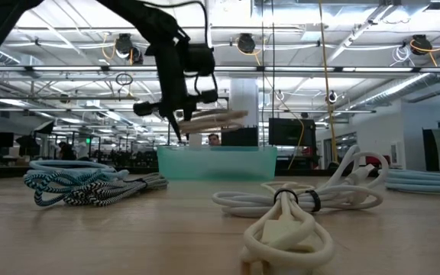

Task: Pick & Place USB Port
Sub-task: Put the brown display cable into the blue bin

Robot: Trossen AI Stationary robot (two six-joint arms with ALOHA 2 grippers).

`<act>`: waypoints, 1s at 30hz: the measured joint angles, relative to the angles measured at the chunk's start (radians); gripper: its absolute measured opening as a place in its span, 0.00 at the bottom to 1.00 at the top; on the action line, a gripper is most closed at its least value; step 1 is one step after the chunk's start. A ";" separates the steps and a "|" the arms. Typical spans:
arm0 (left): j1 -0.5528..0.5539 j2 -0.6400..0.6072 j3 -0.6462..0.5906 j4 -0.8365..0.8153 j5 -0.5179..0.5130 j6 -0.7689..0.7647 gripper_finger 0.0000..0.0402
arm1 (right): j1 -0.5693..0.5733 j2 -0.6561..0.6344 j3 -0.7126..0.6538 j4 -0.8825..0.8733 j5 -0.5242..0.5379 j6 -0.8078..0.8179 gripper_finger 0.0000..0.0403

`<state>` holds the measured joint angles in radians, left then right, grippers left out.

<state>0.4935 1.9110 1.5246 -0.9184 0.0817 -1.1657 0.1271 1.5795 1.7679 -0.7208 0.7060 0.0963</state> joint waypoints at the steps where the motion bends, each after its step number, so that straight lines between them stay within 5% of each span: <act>1: 0.005 0.010 0.000 -0.006 0.008 -0.008 0.12 | 0.006 0.000 0.000 0.000 0.000 0.000 0.23; 10: 0.057 0.031 0.000 0.003 0.026 -0.099 0.14 | 0.062 0.000 0.000 -0.002 0.001 0.015 0.23; 23: 0.062 0.031 0.000 0.035 -0.003 -0.036 0.13 | 0.085 0.000 0.000 -0.003 0.026 0.044 0.23; 30: 0.055 0.031 0.001 0.061 -0.002 0.042 0.36 | 0.086 0.001 -0.001 -0.003 0.027 0.050 0.23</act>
<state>0.5480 1.9419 1.5257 -0.8571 0.0797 -1.1240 0.2134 1.5803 1.7672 -0.7242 0.7326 0.1461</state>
